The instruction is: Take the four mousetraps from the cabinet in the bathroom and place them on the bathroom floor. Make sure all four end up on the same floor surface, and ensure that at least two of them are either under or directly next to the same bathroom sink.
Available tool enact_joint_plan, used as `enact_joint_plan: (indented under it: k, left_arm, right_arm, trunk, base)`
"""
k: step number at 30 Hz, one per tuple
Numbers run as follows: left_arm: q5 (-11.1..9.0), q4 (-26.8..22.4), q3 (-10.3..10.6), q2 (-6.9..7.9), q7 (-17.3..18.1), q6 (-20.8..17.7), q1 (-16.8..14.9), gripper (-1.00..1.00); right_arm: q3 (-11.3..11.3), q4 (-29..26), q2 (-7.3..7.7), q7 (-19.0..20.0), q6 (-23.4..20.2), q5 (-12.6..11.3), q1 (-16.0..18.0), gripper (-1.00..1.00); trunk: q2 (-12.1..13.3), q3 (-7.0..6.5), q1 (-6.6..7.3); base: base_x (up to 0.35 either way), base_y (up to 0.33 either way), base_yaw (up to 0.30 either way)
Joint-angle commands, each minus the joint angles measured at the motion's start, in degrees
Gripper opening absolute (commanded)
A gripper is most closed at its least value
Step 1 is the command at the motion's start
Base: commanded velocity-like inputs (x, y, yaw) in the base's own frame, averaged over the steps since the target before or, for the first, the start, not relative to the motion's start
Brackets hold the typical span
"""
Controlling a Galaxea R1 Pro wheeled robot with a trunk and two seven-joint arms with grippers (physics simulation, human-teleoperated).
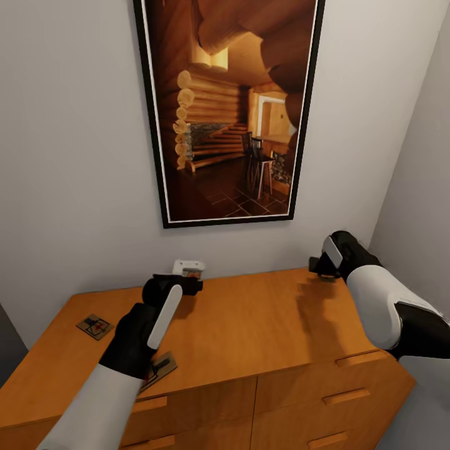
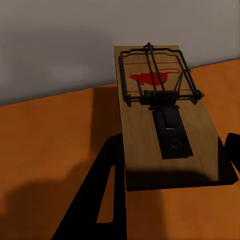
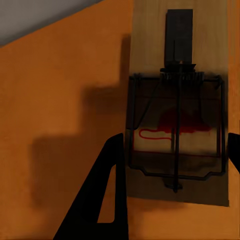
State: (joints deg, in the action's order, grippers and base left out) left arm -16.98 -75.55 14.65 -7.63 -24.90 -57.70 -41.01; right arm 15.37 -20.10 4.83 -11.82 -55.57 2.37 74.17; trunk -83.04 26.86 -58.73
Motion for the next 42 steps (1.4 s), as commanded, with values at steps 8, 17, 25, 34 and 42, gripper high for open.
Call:
enact_joint_plan:
  k: [8, 17, 25, 34, 42]
  left_arm:
    - [-1.1, -1.3, -0.2, 0.17, -2.9, -0.1, -0.3, -1.0]
    - [-1.2, -4.2, -0.2, 0.39, -4.1, -1.8, -0.3, -1.0]
    - [-1.1, -5.5, -0.2, 0.43, -4.2, -1.7, -0.3, -1.0]
    - [-1.1, -5.5, -0.2, 0.5, -4.2, -1.6, -0.3, -1.0]
    - [-1.2, -5.6, -0.3, 0.51, -4.2, -1.6, -0.3, -1.0]
  right_arm:
    - [1.8, -1.0, 0.39, -1.7, -0.4, 0.3, -2.6, -1.0]
    - [2.5, -1.7, 0.25, -1.9, -0.4, 0.3, -4.3, -1.0]
    - [2.5, -3.7, -0.08, -0.4, 1.3, 0.6, -4.4, -1.0]
    - [2.5, -3.8, -0.18, 2.2, 4.1, 0.9, -4.6, -1.0]
    - [2.5, -3.8, -0.24, 2.3, 10.1, 0.9, -4.6, -1.0]
  trunk:
    - [0.0, 0.06, 0.0]
    - [0.0, 0.06, 0.0]
    - [0.0, 0.06, 0.0]
    - [0.0, 0.06, 0.0]
    - [0.0, 0.06, 0.0]
  base:
    - [0.0, 0.0, 0.0]
    - [-0.001, 0.0, 0.0]
    - [-0.245, 0.0, 0.0]
    - [-0.286, 0.0, 0.0]
    - [-0.048, 0.0, 0.0]
